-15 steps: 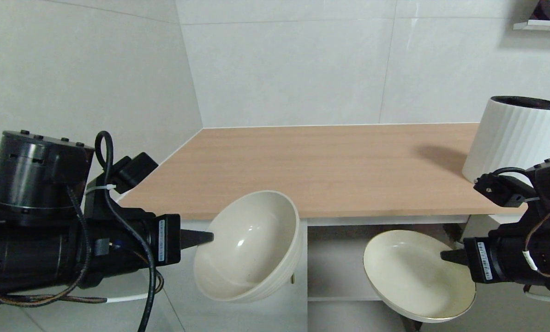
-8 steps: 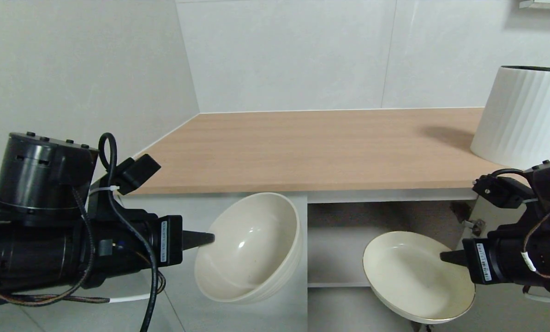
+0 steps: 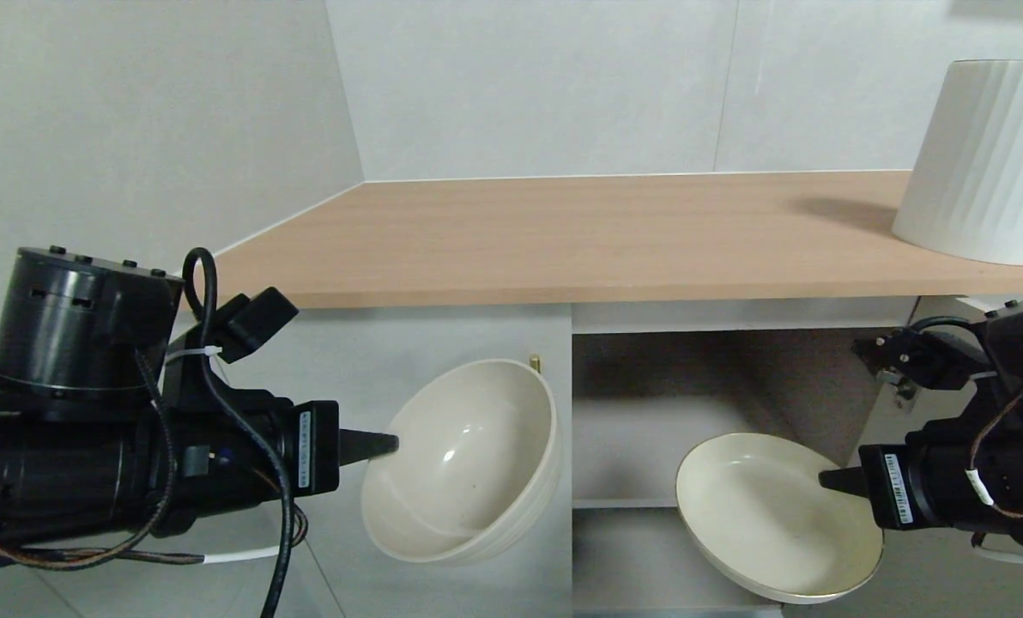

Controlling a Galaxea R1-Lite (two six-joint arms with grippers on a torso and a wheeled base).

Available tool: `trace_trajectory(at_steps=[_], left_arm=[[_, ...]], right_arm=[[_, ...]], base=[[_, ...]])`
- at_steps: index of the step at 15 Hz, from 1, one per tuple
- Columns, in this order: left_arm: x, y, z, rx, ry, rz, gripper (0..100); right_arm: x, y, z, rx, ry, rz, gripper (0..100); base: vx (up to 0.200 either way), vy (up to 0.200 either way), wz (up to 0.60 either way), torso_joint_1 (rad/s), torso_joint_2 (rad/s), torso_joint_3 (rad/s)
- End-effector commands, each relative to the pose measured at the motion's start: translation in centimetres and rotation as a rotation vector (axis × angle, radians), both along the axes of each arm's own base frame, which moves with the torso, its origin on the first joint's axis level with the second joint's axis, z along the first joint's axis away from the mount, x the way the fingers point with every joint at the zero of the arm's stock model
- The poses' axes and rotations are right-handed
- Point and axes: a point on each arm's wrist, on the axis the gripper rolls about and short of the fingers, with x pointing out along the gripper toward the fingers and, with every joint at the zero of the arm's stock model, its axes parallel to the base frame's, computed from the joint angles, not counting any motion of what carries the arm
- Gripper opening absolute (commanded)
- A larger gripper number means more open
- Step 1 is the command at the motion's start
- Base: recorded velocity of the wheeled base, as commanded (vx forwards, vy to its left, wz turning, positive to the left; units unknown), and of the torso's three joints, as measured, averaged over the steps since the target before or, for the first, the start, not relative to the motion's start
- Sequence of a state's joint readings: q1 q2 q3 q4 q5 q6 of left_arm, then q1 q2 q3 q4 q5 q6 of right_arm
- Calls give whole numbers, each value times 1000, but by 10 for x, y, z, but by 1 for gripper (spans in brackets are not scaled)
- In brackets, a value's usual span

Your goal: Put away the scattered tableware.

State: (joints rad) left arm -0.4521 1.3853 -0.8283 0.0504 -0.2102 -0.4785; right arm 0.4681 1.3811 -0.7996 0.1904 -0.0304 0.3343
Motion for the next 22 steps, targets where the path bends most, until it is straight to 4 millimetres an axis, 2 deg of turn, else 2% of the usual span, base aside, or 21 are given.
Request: trace_trajectory(at_steps=[1, 3, 4, 8, 11, 12, 14, 16, 22], left_arm=[[0, 0, 0, 1, 1, 0, 0], [0, 0, -1, 2, 4, 0, 0], [2, -1, -2, 3, 11, -1, 0], [6, -3, -6, 10, 30, 0, 0], [6, -3, -7, 10, 32, 0, 0], [6, -3, -7, 10, 32, 0, 0], [7, -3, -8, 12, 36, 1, 0], [6, -3, -7, 12, 31, 4, 0], [7, -4, -9, 18, 41, 0, 0]], right_arm=[[3, 1, -2, -5, 9, -2, 0], [13, 6, -3, 24, -31, -11, 0], [19, 7, -12, 26, -36, -17, 0], [62, 16, -71, 0, 20, -61, 0], [101, 32, -132, 34, 76, -133, 0], [106, 33, -140, 45, 72, -152, 0], [134, 26, -176, 51, -10, -244, 0], [149, 27, -198, 29, -37, -288, 0], [170, 26, -220, -52, -72, -395, 0]], base=[[0, 0, 0, -17, 51, 46], [0, 0, 0, 0, 0, 0], [0, 0, 0, 0, 0, 0], [0, 0, 0, 0, 0, 0], [0, 0, 0, 0, 0, 0], [0, 0, 0, 0, 0, 0], [0, 0, 0, 0, 0, 0], [0, 0, 0, 0, 0, 0], [0, 0, 0, 0, 0, 0]])
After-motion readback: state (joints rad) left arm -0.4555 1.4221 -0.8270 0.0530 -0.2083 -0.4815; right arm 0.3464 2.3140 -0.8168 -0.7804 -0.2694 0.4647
